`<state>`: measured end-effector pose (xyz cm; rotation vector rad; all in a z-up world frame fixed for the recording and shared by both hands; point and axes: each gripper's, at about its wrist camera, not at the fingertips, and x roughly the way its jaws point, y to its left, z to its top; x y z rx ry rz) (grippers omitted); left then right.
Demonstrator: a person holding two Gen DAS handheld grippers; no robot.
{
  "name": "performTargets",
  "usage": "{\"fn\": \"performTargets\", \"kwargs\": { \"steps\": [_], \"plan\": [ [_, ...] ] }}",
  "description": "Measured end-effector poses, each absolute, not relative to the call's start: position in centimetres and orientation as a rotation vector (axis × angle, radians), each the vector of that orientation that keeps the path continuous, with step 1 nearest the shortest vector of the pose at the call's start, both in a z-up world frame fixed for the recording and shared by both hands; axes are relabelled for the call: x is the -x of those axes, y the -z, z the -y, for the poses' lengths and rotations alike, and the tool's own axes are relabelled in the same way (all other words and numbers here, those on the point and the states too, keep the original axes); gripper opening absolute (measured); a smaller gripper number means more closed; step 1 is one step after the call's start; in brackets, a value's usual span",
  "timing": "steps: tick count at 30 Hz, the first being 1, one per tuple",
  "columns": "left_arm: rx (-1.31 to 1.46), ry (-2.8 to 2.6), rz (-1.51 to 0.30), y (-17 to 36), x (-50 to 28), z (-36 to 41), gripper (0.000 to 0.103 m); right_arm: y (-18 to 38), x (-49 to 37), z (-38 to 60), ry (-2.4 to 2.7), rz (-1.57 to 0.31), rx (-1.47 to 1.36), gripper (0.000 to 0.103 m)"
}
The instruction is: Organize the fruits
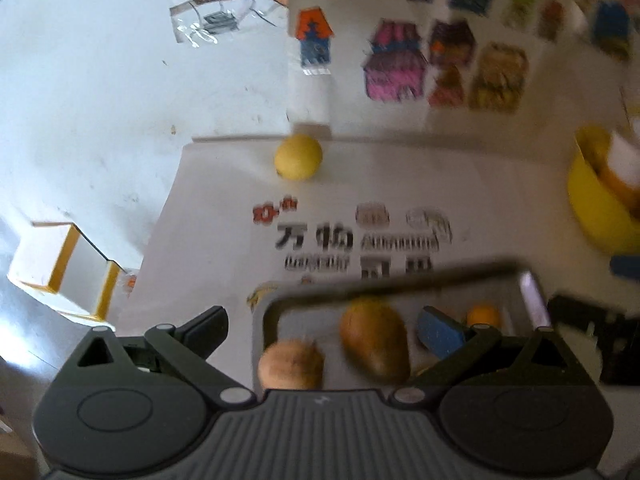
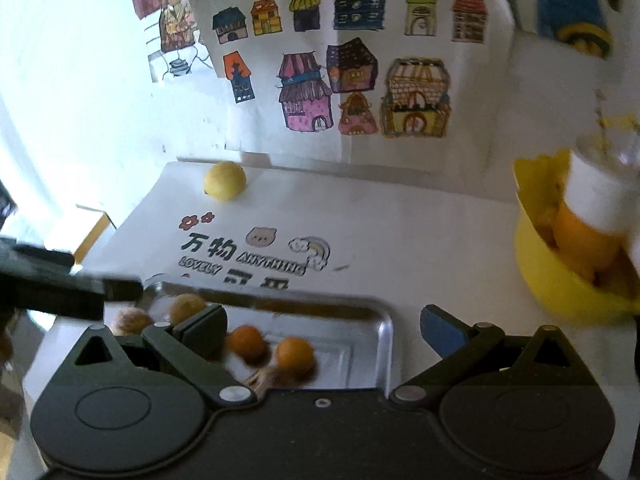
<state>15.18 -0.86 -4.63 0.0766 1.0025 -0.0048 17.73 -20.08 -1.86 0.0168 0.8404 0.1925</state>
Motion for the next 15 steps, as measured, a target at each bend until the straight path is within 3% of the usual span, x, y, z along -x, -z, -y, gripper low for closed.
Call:
{"fn": "performTargets", "kwargs": {
  "steps": [15],
  "plan": [
    [-0.028,0.021,-1.058,6.2,-5.1,-3.2,0.102,2.7,-7.8,16.4,-0.145,-0.903,-0.063,0.102]
  ]
}}
